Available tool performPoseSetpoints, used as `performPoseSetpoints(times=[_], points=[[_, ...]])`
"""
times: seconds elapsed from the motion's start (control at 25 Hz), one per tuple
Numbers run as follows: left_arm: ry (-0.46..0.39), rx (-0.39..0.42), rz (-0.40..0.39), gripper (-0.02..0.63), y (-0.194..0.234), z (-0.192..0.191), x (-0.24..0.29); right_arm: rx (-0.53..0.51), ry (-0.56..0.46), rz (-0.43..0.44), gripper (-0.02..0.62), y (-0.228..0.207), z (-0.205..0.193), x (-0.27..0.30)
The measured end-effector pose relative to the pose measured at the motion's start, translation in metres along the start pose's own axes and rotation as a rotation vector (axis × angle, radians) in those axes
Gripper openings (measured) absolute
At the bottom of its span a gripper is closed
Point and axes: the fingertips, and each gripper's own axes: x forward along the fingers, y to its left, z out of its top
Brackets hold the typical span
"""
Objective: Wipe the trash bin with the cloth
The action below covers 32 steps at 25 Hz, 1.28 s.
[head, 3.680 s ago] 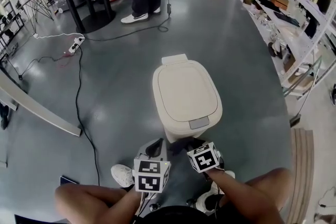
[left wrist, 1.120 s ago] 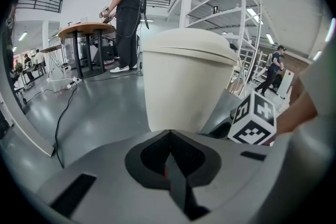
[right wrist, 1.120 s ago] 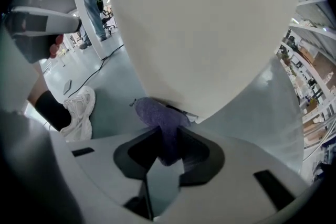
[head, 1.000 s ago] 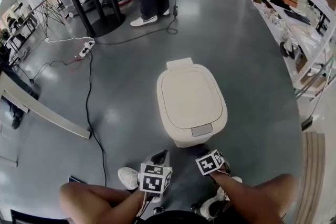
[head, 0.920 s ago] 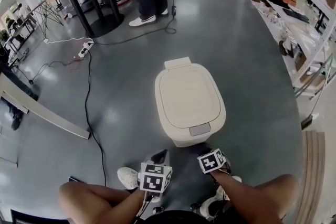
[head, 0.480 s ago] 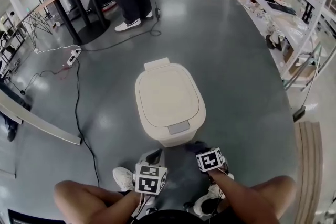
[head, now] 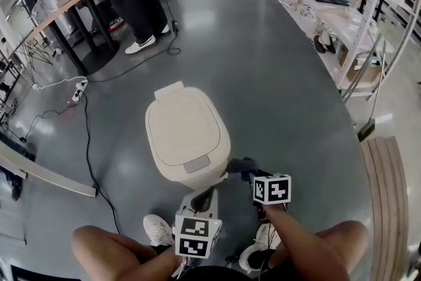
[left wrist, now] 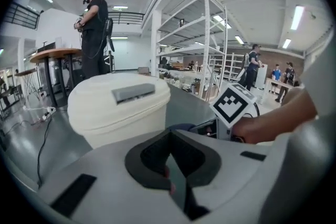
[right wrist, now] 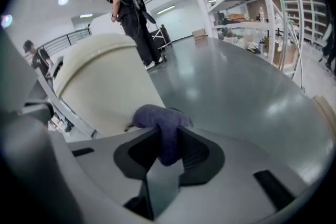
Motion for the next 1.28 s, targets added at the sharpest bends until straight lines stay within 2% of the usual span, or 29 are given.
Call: performPoseSetpoints(times=[0.08,0.2,0.32,0.52,0.64,0.84,1.0,1.12,1.28], points=[[-0.030,0.029,-0.005,0.000,-0.014,0.018,0.001,0.069,-0.047,0.052,0.092,0.001,0.022,-0.010],[-0.050,0.003,-0.039,0.000,-0.031,0.040,0.002,0.105,-0.071,0.120,0.092,0.009,0.051,-0.022],[-0.063,0.010,-0.002,0.000,-0.030,0.059,0.001,0.129,-0.086,0.203,0.092,0.017,0.082,-0.033],[-0.053,-0.038,-0.005,0.000,-0.025,0.074,0.004,0.237,-0.091,0.428,0.092,0.047,0.129,-0.036],[-0.043,-0.047,-0.005,0.000,-0.023,0.074,0.013,0.253,-0.064,0.509,0.092,0.060,0.135,-0.021],[-0.022,-0.035,-0.017,0.000,-0.026,0.070,0.028,0.271,-0.016,0.634,0.092,0.064,0.122,0.008],[0.009,-0.028,-0.022,0.000,-0.030,0.057,0.042,0.222,-0.041,0.648,0.092,0.061,0.114,0.032],[0.050,-0.036,-0.029,0.000,-0.033,0.042,0.055,0.182,-0.022,0.643,0.092,0.058,0.101,0.047],[0.107,-0.041,-0.033,0.000,-0.036,0.022,0.072,0.190,0.009,0.643,0.092,0.055,0.084,0.062]])
